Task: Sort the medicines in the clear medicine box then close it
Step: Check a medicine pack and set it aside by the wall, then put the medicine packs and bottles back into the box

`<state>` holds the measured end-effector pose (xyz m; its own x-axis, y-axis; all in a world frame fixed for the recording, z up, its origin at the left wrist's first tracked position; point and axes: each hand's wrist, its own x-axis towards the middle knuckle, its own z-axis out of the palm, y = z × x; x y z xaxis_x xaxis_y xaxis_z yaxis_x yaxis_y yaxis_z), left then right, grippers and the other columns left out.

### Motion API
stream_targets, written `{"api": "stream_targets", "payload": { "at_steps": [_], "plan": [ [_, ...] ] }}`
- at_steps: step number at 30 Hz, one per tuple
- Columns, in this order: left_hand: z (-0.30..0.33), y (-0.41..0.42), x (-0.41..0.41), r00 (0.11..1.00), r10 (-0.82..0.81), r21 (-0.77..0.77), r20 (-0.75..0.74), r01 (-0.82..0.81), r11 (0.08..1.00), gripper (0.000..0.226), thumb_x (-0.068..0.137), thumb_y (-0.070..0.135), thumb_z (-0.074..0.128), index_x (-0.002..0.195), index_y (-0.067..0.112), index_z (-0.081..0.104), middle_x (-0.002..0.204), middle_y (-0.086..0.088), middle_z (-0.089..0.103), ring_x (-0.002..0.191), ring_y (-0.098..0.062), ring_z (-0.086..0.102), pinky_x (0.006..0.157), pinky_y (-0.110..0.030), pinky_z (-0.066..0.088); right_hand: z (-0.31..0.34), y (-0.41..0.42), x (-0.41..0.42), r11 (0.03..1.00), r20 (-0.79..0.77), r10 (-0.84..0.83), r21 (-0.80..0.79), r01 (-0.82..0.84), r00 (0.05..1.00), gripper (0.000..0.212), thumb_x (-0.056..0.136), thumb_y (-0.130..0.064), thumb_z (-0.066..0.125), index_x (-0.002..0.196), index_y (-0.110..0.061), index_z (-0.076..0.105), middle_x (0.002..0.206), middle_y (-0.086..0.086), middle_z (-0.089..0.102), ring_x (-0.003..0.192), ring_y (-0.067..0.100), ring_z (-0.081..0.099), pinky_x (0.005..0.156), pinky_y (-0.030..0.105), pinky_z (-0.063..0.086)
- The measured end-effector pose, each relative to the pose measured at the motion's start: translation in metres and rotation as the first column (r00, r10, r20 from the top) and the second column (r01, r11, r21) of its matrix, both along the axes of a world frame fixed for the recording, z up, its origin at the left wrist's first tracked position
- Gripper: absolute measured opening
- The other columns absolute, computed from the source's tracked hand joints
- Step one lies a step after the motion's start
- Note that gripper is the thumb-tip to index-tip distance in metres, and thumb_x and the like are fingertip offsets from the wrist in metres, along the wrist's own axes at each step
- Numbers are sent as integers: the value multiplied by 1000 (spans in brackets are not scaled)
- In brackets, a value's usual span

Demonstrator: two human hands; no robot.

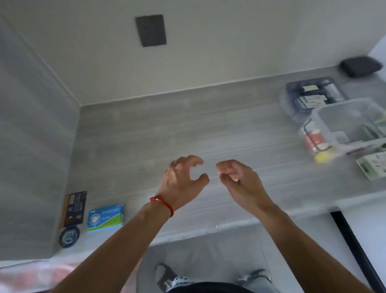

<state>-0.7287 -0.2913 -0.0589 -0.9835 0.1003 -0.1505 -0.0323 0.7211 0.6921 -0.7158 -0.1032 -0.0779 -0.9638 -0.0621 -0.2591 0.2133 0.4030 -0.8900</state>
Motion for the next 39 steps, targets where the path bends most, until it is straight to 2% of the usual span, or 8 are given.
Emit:
{"api": "stream_targets", "payload": {
  "at_steps": [2,9,12,19,26,29,33,39],
  "plan": [
    [3,62,-8,997,-81,-2,-15,81,997,40,79,42,61,118,33,62,118,6,63,112,-15,56,96,-38,49,8,60,4,997,-64,-64,28,66,996,28,95,-18,57,117,-31,68,111,-27,68,97,-20,60,78,0,44],
    [14,264,-10,937,-325,-60,-129,320,946,37,86,24,60,124,26,61,127,2,62,122,-19,53,106,-37,45,25,243,28,946,-102,-311,60,318,945,26,96,-19,57,114,-35,67,109,-20,70,98,-7,63,80,9,43],
    [16,320,-18,919,-373,-34,-127,372,928,36,85,19,63,121,24,63,125,0,63,120,-20,55,107,-37,44,24,297,31,925,-100,-365,74,373,926,25,96,-18,56,110,-37,66,107,-16,72,99,1,66,81,15,46],
    [9,401,-51,896,-437,32,-84,441,897,42,84,10,63,123,24,62,125,3,59,119,-19,52,106,-36,43,17,383,16,868,-142,-460,136,478,876,23,94,-13,56,98,-31,70,94,-17,73,89,-4,67,70,4,45],
    [-8,485,-117,893,-436,57,-113,444,894,34,87,12,62,120,21,63,116,1,62,110,-18,56,98,-35,49,2,468,-27,826,-131,-479,266,497,868,20,96,-18,57,99,-31,71,94,-21,68,80,-13,63,66,8,51],
    [-13,514,-145,890,-449,61,-82,454,889,33,88,13,59,119,20,64,115,0,63,109,-17,57,95,-35,52,1,505,-52,812,-109,-482,318,490,870,13,98,-23,59,98,-32,68,98,-17,70,85,-9,63,61,4,45],
    [-19,539,-174,897,-441,24,-25,442,897,32,90,16,58,122,22,62,120,1,62,115,-17,56,98,-31,49,2,547,-89,782,-98,-533,321,534,840,15,96,-20,61,102,-28,73,101,-12,72,89,2,66,73,16,46],
    [-20,563,-188,965,-260,48,14,260,965,33,87,14,61,117,26,63,113,8,61,106,-9,54,93,-31,50,-14,608,-158,804,-36,-479,384,455,877,25,90,-11,62,112,-17,73,117,2,74,99,16,68,75,16,44]
  ]
}}
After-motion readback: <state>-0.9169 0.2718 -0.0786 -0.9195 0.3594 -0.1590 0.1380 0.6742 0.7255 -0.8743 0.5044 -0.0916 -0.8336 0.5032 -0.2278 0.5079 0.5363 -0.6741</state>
